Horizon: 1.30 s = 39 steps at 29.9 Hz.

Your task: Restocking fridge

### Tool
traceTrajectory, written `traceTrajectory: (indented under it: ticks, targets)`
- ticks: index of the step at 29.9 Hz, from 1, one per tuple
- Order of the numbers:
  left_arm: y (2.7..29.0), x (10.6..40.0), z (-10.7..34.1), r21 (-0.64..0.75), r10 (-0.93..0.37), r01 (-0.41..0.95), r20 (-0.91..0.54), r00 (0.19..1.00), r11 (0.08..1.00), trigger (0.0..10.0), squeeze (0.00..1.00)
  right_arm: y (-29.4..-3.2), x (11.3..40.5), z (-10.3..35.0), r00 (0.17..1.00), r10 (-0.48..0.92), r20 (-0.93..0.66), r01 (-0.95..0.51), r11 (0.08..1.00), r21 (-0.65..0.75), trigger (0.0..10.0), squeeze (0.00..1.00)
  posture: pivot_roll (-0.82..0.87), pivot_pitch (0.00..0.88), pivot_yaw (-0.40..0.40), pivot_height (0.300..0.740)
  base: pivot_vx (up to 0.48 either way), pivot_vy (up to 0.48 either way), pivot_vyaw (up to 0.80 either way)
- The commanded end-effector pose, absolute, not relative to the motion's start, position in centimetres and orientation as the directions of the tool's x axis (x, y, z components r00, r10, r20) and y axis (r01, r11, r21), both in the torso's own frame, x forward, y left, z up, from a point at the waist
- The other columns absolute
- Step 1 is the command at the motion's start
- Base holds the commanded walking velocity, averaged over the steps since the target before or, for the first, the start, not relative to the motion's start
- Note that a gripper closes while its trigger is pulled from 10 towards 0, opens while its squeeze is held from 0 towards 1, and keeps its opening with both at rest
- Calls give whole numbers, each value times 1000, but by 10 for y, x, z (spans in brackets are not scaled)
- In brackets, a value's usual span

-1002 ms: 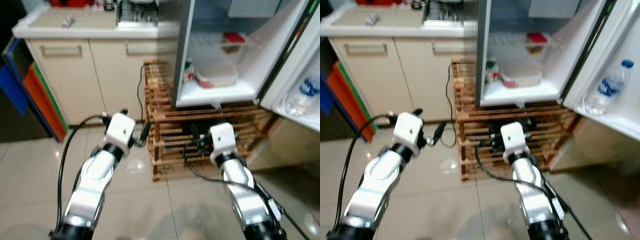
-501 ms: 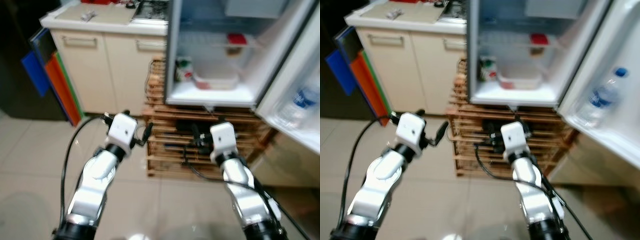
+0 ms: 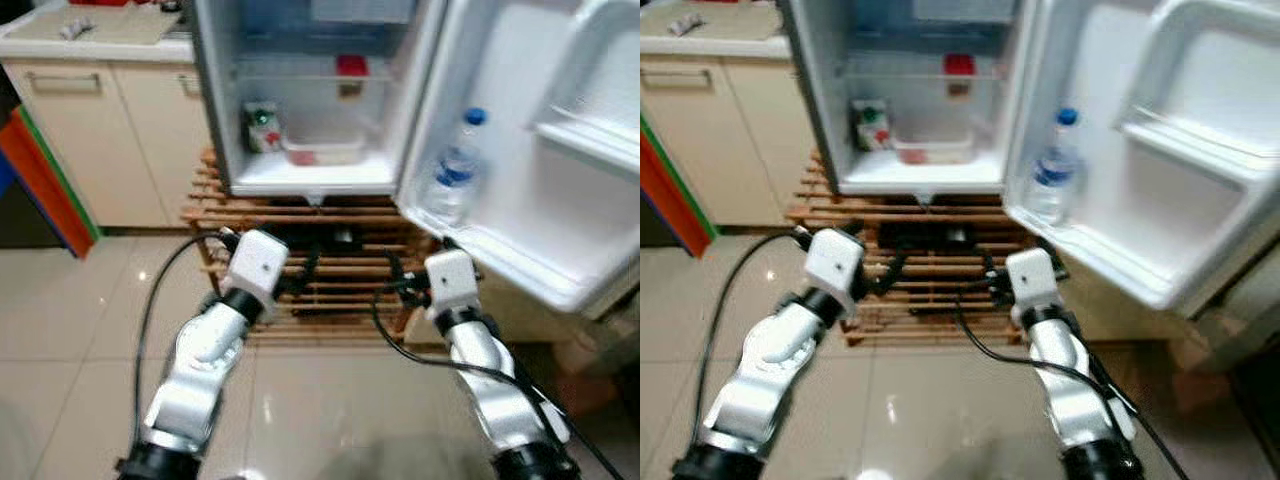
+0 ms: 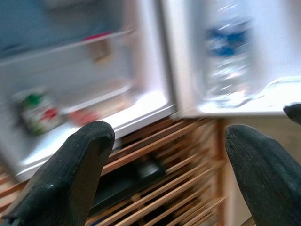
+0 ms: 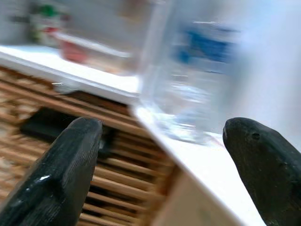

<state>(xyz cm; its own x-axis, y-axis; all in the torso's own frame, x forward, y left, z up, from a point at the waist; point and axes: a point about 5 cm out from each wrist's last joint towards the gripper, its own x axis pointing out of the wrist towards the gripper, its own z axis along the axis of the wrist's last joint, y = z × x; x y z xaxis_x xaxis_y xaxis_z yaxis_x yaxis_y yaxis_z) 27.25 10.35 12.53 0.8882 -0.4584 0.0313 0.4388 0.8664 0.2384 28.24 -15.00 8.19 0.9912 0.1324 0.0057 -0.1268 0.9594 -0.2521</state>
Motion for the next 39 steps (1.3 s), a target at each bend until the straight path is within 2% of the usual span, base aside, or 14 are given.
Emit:
traceTrajectory:
  ticks: [1, 15, 30, 39]
  targets:
    - [108, 273, 132, 240, -458, 433, 58, 887, 869, 10000, 0, -143, 283, 84, 988, 156, 11, -149, 959, -240, 10000, 0, -7, 0, -10, 740, 0, -480, 0]
    - [106, 273, 135, 211, -473, 450, 74, 878, 868, 10000, 0, -144, 283, 80, 988, 155, -6, -152, 960, -233, 10000, 0, -10, 0, -14, 740, 0, -480, 0]
    - [108, 274, 137, 212, -463, 439, 84, 882, 873, 10000, 0, -151, 285, 80, 993, 114, -10, -113, 966, -232, 10000, 0, -11, 0, -15, 740, 0, 0, 0]
    - [113, 273, 137, 190, -449, 429, 77, 890, 883, 10000, 0, -172, 311, 90, 999, 33, 13, -29, 968, -250, 10000, 0, 11, 0, -5, 740, 0, 0, 0]
